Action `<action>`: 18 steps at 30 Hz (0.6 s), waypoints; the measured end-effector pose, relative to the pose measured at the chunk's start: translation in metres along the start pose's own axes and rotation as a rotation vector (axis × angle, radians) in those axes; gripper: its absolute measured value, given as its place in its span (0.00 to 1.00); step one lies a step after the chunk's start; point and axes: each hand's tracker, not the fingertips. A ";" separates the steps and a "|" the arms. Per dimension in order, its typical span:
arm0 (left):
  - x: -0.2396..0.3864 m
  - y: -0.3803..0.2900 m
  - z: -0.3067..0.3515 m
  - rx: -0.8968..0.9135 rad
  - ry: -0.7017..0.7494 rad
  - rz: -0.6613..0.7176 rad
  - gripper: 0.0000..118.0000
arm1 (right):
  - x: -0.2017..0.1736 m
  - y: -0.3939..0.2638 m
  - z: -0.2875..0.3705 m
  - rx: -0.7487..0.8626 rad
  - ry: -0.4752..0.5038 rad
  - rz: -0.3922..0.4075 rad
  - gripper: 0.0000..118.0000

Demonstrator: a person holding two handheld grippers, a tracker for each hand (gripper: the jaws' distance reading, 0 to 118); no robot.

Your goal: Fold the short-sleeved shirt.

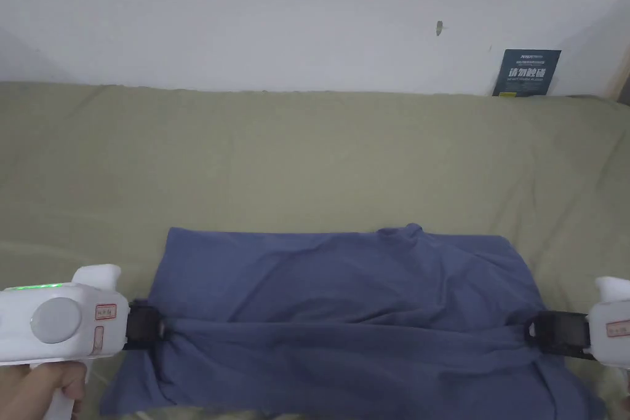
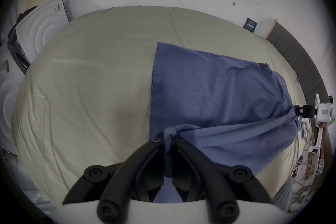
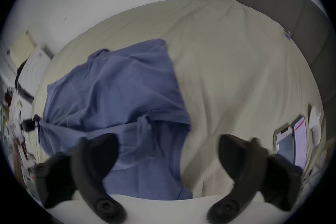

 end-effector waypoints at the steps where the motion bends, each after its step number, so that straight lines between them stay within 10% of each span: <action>1: -0.003 -0.002 0.000 -0.007 0.025 -0.001 0.95 | 0.005 -0.001 0.001 0.025 0.006 -0.028 0.98; 8: -0.025 -0.040 0.048 0.032 0.036 0.004 0.97 | 0.011 -0.050 0.038 -0.004 0.049 -0.030 0.97; 10: -0.031 -0.052 0.063 0.038 0.031 0.016 0.93 | 0.008 -0.070 0.053 0.031 0.057 -0.018 0.71; 12: -0.032 -0.066 0.077 0.057 -0.006 0.036 0.55 | 0.002 -0.087 0.062 0.055 0.037 0.005 0.03; 13: -0.031 -0.073 0.080 0.053 -0.012 0.040 0.00 | 0.006 -0.091 0.065 0.087 0.028 0.011 0.00; 18: -0.011 -0.097 0.092 0.040 -0.079 0.059 0.00 | 0.008 -0.108 0.076 0.076 0.064 0.005 0.00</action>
